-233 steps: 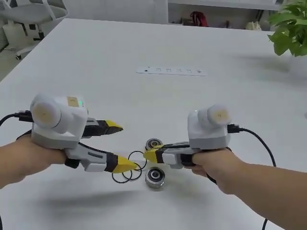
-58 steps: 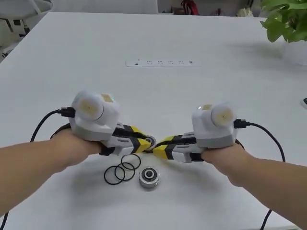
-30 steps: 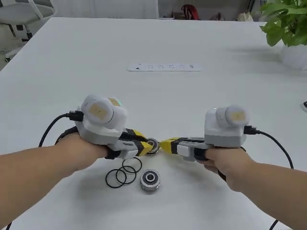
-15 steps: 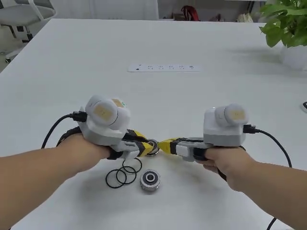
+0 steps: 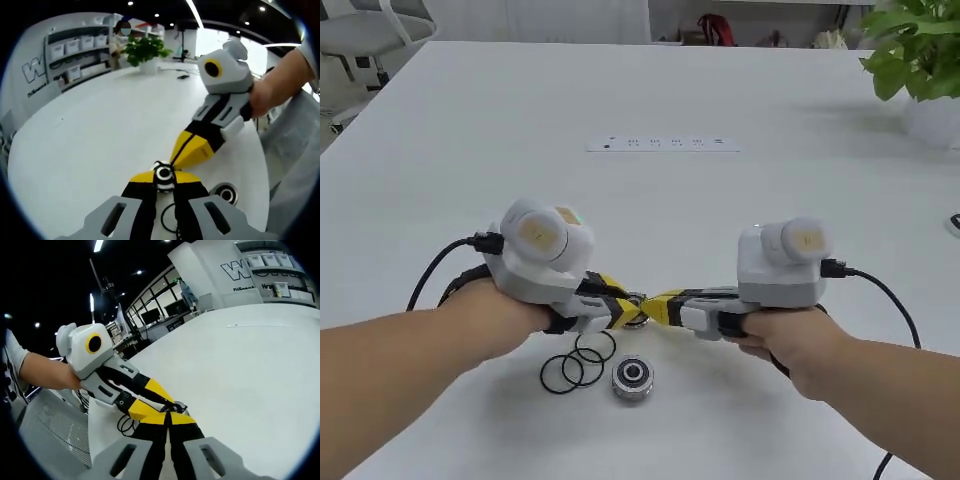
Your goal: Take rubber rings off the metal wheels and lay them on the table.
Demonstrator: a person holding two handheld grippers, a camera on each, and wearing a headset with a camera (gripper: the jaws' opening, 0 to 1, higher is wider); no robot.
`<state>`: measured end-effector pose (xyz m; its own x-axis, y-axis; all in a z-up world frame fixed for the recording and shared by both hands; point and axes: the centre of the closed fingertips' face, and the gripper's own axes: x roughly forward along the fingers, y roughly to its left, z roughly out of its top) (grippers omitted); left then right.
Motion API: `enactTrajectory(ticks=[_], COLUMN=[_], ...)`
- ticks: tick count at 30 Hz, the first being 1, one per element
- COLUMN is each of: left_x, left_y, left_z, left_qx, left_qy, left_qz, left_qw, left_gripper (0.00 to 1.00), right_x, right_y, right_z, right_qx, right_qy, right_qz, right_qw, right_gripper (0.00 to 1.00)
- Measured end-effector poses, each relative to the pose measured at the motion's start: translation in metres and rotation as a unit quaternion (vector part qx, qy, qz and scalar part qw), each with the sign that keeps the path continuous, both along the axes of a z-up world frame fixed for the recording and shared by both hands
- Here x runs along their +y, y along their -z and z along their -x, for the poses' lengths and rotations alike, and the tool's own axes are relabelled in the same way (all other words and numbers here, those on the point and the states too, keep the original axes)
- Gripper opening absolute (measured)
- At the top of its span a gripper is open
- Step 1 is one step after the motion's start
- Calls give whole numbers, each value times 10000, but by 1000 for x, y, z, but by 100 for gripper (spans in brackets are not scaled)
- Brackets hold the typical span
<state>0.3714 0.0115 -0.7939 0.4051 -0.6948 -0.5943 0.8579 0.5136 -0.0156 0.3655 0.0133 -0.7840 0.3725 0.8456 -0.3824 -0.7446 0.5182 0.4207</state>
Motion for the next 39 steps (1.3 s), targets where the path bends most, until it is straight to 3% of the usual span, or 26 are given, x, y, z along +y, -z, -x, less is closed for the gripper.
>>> enactTrajectory(ticks=[9,21,25,31,36,39], left_x=[0,-1,-1,0,0,1], left_y=[0,-1,-1,-1,-2,-2], left_z=[0,1,2,1,3,3], left_qx=[26,27,22,-128,-15,-54], left_qy=[-30,-8,-10,54,84,172], left_qz=[23,35,34,102,225,191], left_qw=[10000,10000,10000,9999,9997,9997], left_gripper=[12,12,12,13,14,14], right_x=[0,0,-5,-10,-9,-9], right_y=[-3,-13,-9,1,1,1], right_z=[2,8,5,-1,-1,-2], right_qx=[61,306,276,238,227,204], right_qy=[-64,-252,-140,38,40,46], right_qz=[-140,-612,-472,-221,-187,-164], right_qw=[9999,9973,9984,9995,9996,9996], right_gripper=[0,0,0,0,0,0])
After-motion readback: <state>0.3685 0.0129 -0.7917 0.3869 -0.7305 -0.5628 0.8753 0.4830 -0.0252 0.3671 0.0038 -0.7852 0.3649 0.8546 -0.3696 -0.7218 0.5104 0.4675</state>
